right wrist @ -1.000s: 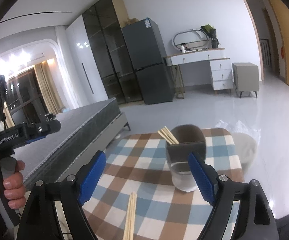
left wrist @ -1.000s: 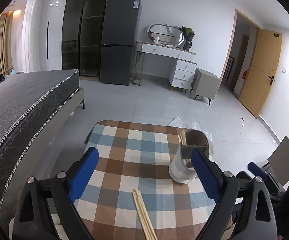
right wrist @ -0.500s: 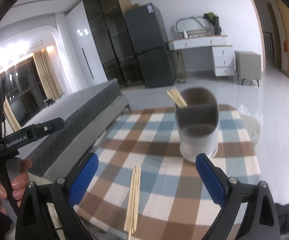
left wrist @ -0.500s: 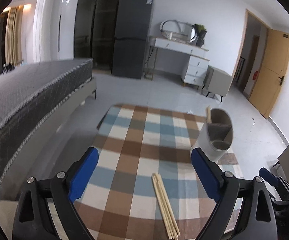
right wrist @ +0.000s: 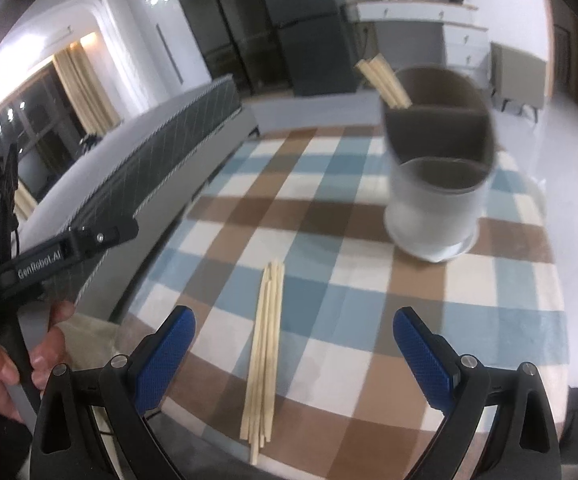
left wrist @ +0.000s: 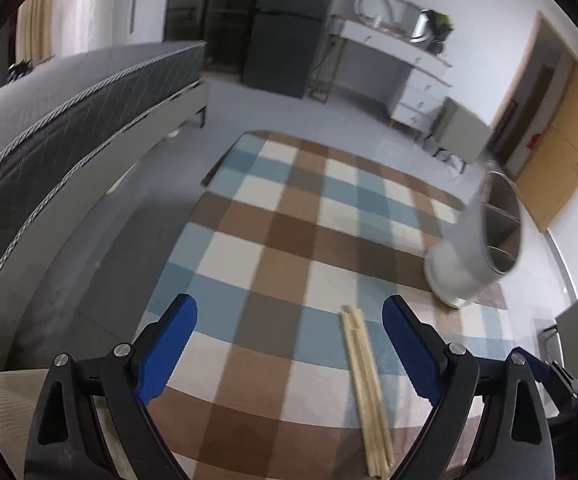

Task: Organize utensils
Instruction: 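Lower the right tool toward the loose chopsticks on the rug, then close the right gripper on one wooden chopstick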

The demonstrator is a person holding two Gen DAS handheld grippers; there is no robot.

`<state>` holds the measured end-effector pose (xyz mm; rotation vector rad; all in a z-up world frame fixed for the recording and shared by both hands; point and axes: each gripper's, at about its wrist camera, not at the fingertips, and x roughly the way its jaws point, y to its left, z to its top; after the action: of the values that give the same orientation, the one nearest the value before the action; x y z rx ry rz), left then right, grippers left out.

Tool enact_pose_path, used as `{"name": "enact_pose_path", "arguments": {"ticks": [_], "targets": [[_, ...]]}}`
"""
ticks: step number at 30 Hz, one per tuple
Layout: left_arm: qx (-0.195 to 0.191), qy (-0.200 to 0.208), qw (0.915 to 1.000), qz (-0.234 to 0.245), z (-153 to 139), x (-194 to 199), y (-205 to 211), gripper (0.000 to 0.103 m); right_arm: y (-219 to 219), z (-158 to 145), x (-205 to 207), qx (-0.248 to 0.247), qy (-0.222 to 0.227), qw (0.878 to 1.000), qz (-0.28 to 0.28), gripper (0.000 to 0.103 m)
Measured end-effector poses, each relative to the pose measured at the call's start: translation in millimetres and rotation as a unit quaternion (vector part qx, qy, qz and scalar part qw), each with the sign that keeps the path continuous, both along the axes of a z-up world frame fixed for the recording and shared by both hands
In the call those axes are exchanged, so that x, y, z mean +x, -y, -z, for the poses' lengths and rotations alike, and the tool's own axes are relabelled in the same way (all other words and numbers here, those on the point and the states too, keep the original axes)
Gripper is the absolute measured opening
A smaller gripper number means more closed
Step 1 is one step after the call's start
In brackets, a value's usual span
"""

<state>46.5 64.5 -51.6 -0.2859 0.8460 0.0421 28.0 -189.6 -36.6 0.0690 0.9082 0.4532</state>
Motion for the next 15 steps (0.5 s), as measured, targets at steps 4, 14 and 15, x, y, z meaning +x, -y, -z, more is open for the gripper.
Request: {"name": "enact_pose_path", "arguments": {"ticks": [4, 14, 15], "targets": [[-0.006, -0.013, 0.9996, -0.024, 4, 6, -14, 0.091, -19, 12, 26, -0.01, -0.037, 0.999, -0.024, 0.098], [-0.049, -0.054, 0.9948, -0.071, 18, 19, -47, 0.091, -86, 62, 104, -0.112, -0.126, 0.98, -0.11, 0.045], [-0.053, -0.057, 0.9943, -0.073, 19, 20, -49, 0.091, -92, 68, 109, -0.121, -0.134, 0.976, -0.118, 0.035]]}}
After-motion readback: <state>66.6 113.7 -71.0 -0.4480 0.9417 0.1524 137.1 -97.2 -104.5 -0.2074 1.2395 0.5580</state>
